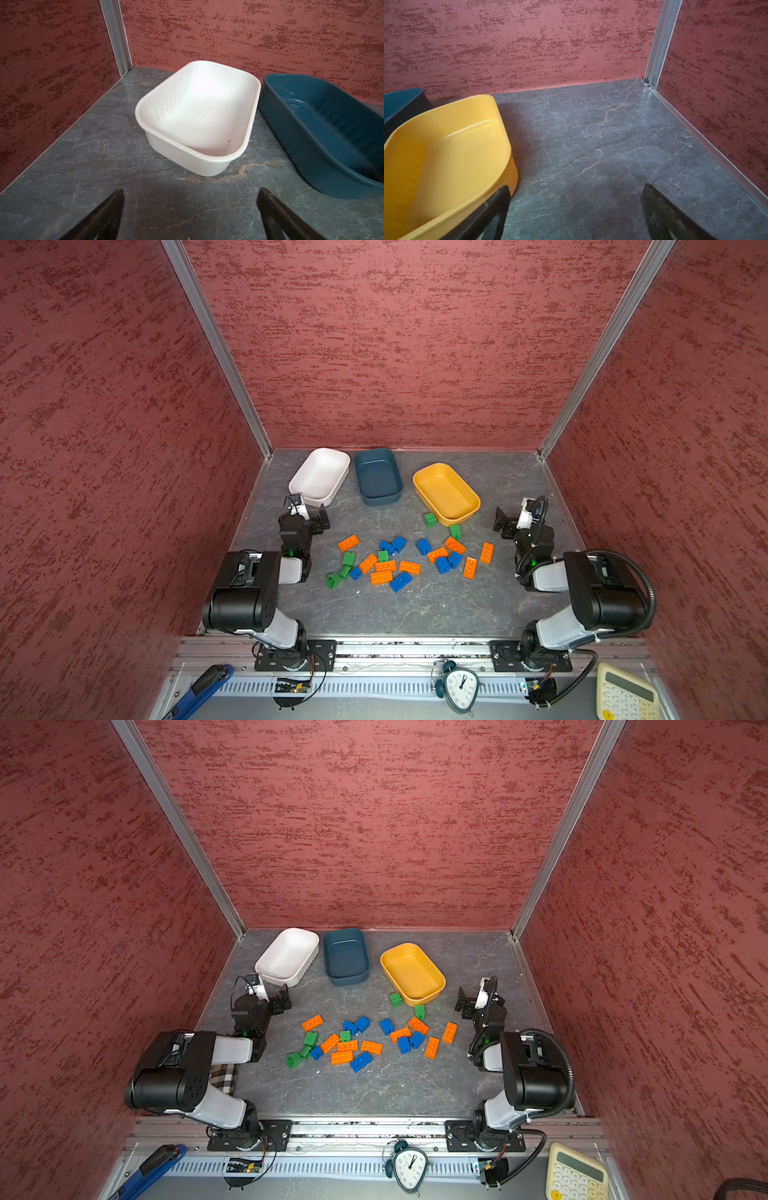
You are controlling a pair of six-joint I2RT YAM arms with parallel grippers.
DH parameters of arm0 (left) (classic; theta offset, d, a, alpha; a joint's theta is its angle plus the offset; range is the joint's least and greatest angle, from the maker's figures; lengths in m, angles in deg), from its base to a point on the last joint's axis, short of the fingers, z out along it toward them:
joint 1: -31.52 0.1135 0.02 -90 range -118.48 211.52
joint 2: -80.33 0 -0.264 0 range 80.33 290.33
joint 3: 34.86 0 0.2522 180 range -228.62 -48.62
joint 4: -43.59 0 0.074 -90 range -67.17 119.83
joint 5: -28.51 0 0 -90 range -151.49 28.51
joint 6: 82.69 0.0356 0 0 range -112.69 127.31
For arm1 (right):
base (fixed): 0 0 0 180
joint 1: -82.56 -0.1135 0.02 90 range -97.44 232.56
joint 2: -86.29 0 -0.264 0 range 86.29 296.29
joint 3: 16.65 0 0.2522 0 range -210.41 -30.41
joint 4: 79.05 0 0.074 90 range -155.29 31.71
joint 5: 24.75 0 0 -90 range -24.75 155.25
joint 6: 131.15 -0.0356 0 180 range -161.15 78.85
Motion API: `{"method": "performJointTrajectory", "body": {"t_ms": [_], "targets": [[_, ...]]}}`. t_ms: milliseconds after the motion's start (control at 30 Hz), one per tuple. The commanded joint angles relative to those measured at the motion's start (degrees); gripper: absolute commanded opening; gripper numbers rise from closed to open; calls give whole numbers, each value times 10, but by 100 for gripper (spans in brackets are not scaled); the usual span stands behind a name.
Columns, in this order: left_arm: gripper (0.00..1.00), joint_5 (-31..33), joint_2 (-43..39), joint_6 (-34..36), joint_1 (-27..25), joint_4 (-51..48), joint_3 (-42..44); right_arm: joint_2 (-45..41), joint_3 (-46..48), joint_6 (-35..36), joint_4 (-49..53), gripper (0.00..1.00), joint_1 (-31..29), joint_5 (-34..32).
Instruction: Sort the legos into containers by color
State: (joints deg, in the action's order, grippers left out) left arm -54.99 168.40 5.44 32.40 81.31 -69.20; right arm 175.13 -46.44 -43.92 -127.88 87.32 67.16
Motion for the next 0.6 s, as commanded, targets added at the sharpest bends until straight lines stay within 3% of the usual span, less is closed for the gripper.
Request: {"method": "performJointTrajectory", "body": {"t_ms": [0, 67, 233, 300, 433, 567], "targets": [[99, 1, -2, 5, -3, 19, -1, -10, -7, 7, -14, 99, 2, 5], [99, 4, -30, 9, -8, -25, -14, -37, -18, 10, 25, 99, 1, 10], [99, 63, -132, 7, -30, -180, -57, -143, -103, -42, 263, 99, 2, -26], [99, 107, -175, -27, -43, -234, -71, -167, -138, -79, 354, 99, 1, -13], [99, 152, -227, -111, -80, -349, -99, -189, -162, -199, 430, 99, 2, 20], [99, 188, -234, -182, -146, -432, -135, -157, -213, -280, 567, 99, 2, 90]]}}
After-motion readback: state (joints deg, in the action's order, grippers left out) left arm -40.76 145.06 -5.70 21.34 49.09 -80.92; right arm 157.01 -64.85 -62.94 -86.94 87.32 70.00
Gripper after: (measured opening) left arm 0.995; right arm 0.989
